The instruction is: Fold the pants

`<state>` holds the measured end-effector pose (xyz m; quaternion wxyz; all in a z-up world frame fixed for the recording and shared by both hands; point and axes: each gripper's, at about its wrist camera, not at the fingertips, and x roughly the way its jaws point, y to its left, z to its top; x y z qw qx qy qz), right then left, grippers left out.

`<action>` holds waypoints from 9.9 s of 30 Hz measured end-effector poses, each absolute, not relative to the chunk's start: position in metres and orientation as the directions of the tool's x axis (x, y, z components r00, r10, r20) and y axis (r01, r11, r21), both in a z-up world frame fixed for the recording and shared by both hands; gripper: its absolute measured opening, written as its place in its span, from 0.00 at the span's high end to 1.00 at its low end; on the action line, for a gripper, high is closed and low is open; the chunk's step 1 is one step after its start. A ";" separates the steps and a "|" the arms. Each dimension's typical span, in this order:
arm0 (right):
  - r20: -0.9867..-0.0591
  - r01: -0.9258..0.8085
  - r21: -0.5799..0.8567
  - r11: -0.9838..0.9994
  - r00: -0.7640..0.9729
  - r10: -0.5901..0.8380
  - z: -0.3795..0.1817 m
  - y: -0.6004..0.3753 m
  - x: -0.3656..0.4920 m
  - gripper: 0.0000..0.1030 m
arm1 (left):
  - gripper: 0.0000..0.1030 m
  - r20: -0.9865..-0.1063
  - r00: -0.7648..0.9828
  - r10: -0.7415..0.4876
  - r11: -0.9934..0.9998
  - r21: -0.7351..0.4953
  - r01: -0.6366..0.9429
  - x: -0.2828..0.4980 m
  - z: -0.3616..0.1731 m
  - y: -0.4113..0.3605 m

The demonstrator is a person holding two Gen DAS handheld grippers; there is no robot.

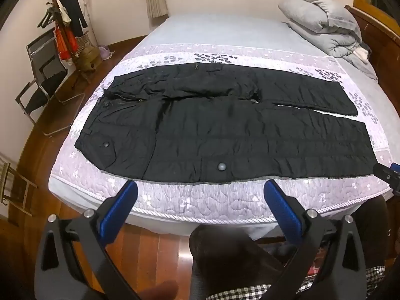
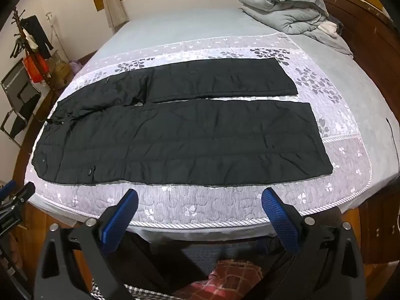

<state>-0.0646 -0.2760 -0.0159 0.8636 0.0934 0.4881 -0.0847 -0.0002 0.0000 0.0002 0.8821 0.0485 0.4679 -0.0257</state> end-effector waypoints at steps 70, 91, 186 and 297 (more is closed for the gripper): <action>-0.837 0.284 0.105 0.953 0.542 -0.070 -0.015 -0.295 -0.063 0.03 | 0.03 -0.790 0.612 0.007 0.992 0.083 0.095 -0.003 0.024 -0.009; -0.842 0.287 0.103 0.952 0.535 -0.070 -0.018 -0.298 -0.059 0.03 | 0.03 -0.792 0.611 0.010 0.991 0.090 0.100 0.000 0.021 -0.013; -0.765 0.079 0.112 0.991 0.643 0.035 -0.038 -0.588 0.270 0.93 | 0.91 -0.906 0.340 -0.250 0.846 -0.033 0.533 0.462 -0.095 -0.009; -0.681 0.421 0.731 0.537 0.500 0.535 -0.173 -0.425 0.010 0.75 | 0.06 -0.786 0.418 -0.454 0.881 -0.465 0.083 0.107 -0.152 -0.062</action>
